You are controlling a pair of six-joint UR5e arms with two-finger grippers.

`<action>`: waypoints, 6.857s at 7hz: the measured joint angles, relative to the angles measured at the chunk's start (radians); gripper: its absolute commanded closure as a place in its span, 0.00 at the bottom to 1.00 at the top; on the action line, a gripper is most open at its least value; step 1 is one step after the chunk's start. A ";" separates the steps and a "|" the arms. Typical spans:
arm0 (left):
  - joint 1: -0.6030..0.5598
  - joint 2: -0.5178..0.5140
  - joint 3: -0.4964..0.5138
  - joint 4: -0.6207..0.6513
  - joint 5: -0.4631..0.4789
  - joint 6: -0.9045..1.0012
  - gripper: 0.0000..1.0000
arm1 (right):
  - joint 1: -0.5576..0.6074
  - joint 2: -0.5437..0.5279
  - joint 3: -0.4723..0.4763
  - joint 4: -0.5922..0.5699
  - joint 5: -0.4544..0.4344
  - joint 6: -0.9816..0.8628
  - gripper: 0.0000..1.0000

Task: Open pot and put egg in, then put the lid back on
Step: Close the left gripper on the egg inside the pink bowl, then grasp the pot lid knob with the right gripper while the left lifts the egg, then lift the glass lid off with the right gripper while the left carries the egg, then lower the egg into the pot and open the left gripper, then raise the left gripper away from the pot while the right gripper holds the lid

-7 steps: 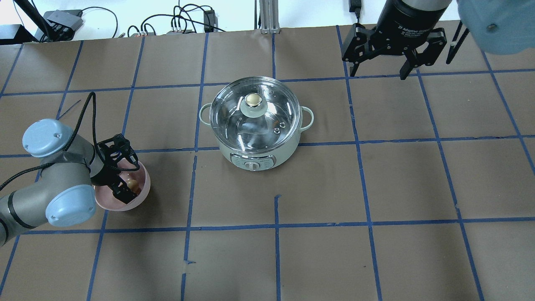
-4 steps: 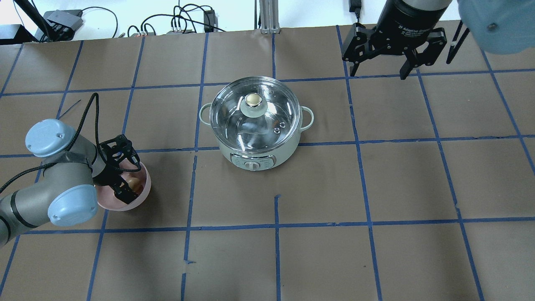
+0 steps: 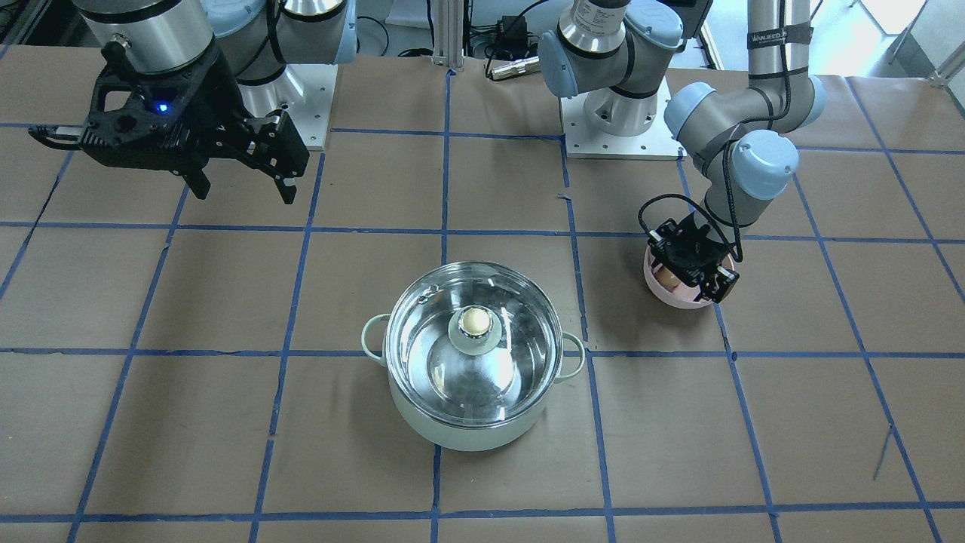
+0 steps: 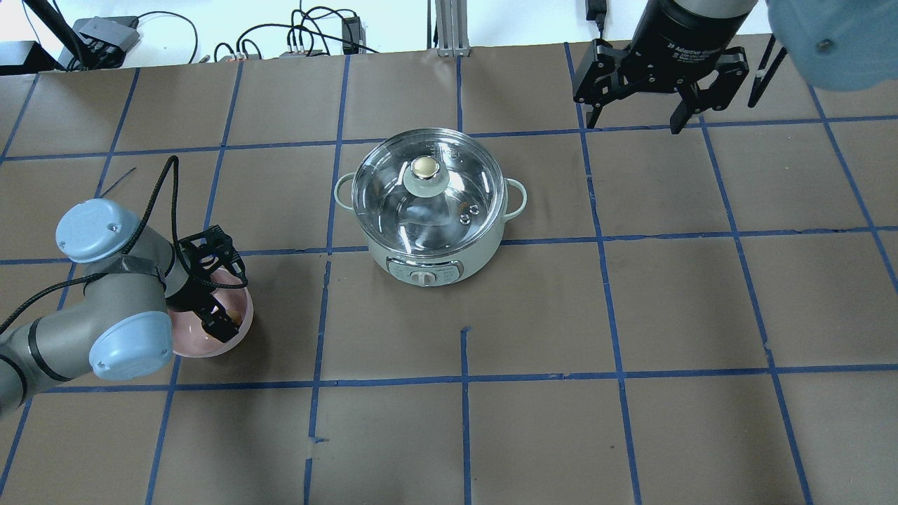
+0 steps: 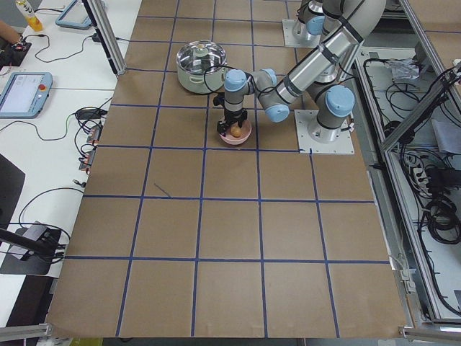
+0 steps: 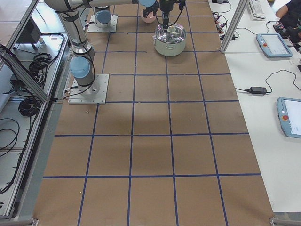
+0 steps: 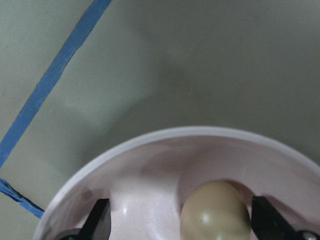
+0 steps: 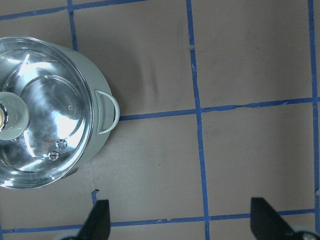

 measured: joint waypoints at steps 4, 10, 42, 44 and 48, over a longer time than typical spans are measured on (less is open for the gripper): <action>0.003 -0.003 -0.002 -0.006 0.002 -0.016 0.04 | 0.106 0.082 -0.063 -0.042 -0.036 0.053 0.00; 0.010 -0.010 0.002 -0.021 0.007 -0.052 0.28 | 0.198 0.260 -0.255 -0.088 -0.087 0.058 0.00; -0.548 -0.160 0.659 -0.373 -0.039 -1.445 0.98 | -0.026 0.000 -0.047 0.171 0.011 -0.222 0.88; -0.599 -0.236 0.667 -0.296 -0.040 -1.514 0.94 | -0.032 -0.004 -0.042 0.168 0.016 -0.227 0.88; -0.611 -0.250 0.663 -0.262 -0.030 -1.511 0.01 | -0.034 -0.006 -0.039 0.153 0.015 -0.246 0.88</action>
